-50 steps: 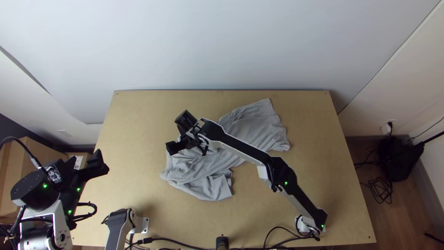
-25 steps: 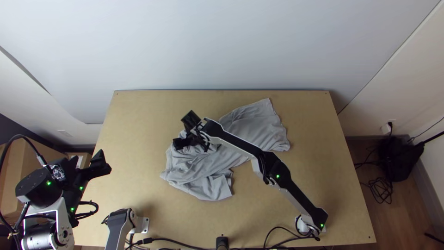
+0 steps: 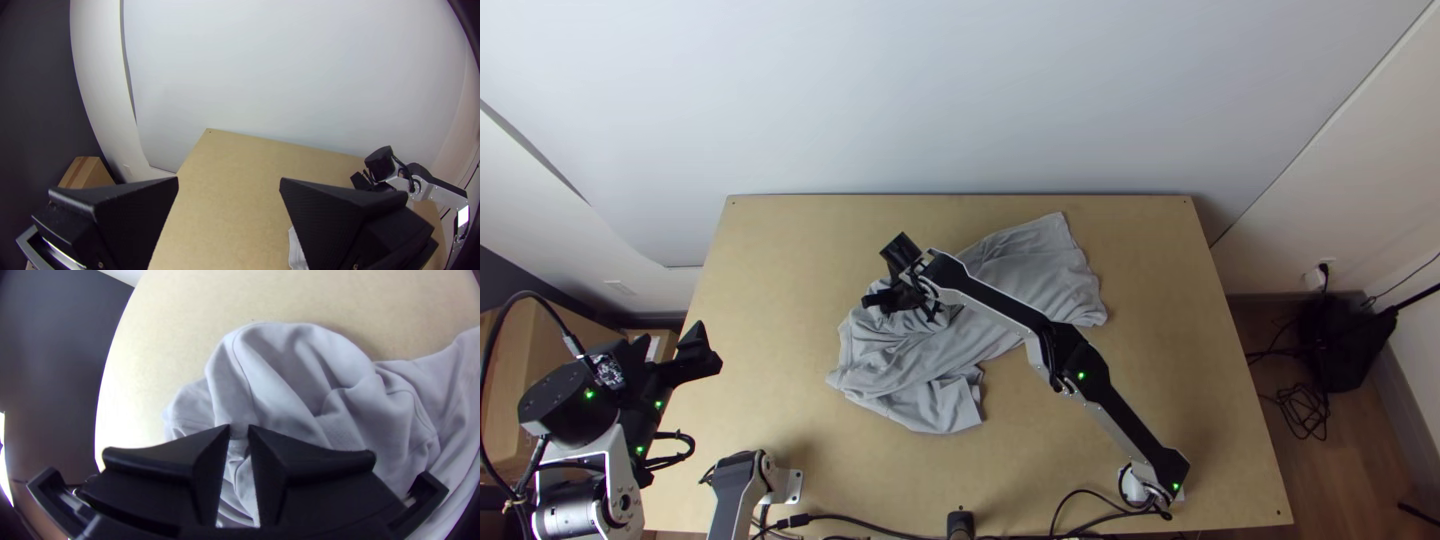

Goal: Fold the t-shirt

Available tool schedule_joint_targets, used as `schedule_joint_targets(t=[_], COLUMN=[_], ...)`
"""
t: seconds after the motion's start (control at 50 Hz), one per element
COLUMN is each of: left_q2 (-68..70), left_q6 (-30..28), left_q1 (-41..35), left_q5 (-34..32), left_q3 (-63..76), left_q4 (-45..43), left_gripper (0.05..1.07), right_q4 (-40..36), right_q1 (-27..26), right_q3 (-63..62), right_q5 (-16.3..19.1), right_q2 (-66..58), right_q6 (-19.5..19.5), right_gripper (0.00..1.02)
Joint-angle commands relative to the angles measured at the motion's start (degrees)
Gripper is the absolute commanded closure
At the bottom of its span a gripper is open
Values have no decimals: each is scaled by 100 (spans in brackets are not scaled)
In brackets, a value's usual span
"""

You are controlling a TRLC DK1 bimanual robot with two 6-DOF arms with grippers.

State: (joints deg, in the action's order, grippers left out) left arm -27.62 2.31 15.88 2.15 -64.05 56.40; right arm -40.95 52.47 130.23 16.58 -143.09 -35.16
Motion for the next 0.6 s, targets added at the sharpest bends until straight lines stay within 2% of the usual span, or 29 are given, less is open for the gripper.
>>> schedule_joint_targets(t=[0.0,0.02,0.04,0.26,0.36,0.44,0.5,0.52,0.58], left_q2=[72,72,72,99,107,134,142,142,142], left_q6=[-90,-99,-99,-187,-239,-283,-318,-318,-318], left_q1=[3,3,3,3,12,12,12,12,12], left_q5=[-4,-4,-4,-4,13,13,22,22,22], left_q3=[86,86,86,103,112,121,130,139,147], left_q4=[-85,-85,-85,-94,-94,-94,-103,-94,-103], left_gripper=[10,10,10,10,10,10,10,10,10], right_q4=[-256,-326,-344,-308,-273,-256,-256,-229,-185], right_q1=[18,27,44,141,167,185,202,194,159], right_q3=[55,55,55,72,72,72,72,81,107], right_q5=[65,74,74,74,74,74,74,74,82], right_q2=[-123,-123,-123,-149,-185,-211,-246,-255,-352], right_q6=[-9,26,62,264,281,281,290,290,211], right_gripper=[20,10,7,10,35,64,89,100,100])
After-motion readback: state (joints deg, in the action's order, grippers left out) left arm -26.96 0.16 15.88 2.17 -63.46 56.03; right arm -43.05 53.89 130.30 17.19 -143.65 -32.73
